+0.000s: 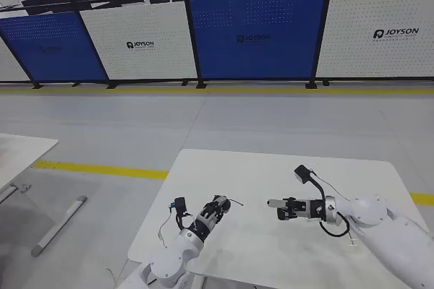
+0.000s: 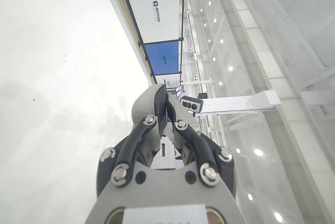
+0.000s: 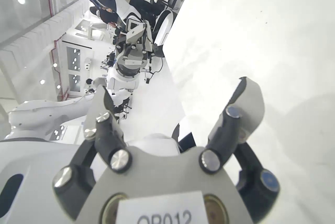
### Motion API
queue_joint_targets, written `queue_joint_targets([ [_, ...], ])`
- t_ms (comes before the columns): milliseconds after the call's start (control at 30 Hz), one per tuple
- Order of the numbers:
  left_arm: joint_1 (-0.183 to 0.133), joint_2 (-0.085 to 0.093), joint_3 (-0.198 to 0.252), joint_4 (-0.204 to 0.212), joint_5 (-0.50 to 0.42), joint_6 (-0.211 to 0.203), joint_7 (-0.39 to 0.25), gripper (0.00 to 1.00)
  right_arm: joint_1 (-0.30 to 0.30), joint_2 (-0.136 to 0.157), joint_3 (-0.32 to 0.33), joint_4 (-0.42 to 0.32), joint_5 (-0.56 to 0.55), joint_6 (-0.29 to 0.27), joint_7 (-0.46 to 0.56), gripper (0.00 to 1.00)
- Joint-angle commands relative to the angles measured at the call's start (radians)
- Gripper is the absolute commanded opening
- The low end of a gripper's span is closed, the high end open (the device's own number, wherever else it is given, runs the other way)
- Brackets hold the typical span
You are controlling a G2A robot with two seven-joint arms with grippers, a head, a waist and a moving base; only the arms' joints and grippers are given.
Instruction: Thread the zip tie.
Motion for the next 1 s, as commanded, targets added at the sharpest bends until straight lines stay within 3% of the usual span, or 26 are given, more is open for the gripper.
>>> queue_joint_targets([
  [0, 0.000, 0.000, 0.000, 0.000, 0.000, 0.000, 0.000, 0.00, 0.005, -0.005, -0.002, 0.020, 0.009, 0.002, 0.017, 1.00],
  [267, 0.000, 0.000, 0.000, 0.000, 0.000, 0.000, 0.000, 0.00, 0.005, -0.005, -0.002, 0.020, 0.009, 0.002, 0.017, 1.00],
  [333, -0.013, -0.003, 0.008, 0.011, -0.024, 0.026, -0.024, 0.00, 0.005, -0.005, -0.002, 0.020, 0.009, 0.002, 0.017, 1.00],
  [400, -0.026, -0.003, 0.023, 0.019, -0.031, 0.062, -0.089, 0.00, 0.005, -0.005, -0.002, 0.020, 0.009, 0.002, 0.017, 1.00],
  [500, -0.024, -0.005, 0.052, 0.028, 0.025, 0.032, -0.109, 0.00, 0.005, -0.005, -0.002, 0.020, 0.009, 0.002, 0.017, 1.00],
  [600, -0.025, -0.010, 0.056, 0.031, -0.009, 0.008, -0.089, 0.00, 0.005, -0.005, -0.002, 0.020, 0.009, 0.002, 0.017, 1.00],
  [833, -0.025, -0.010, 0.056, 0.031, -0.009, 0.008, -0.089, 0.00, 0.002, -0.005, -0.002, 0.018, 0.007, 0.002, 0.012, 1.00],
  [967, -0.035, -0.020, 0.063, 0.038, -0.005, -0.031, -0.006, 0.00, -0.023, -0.006, 0.009, -0.015, -0.031, -0.001, 0.003, 1.00],
])
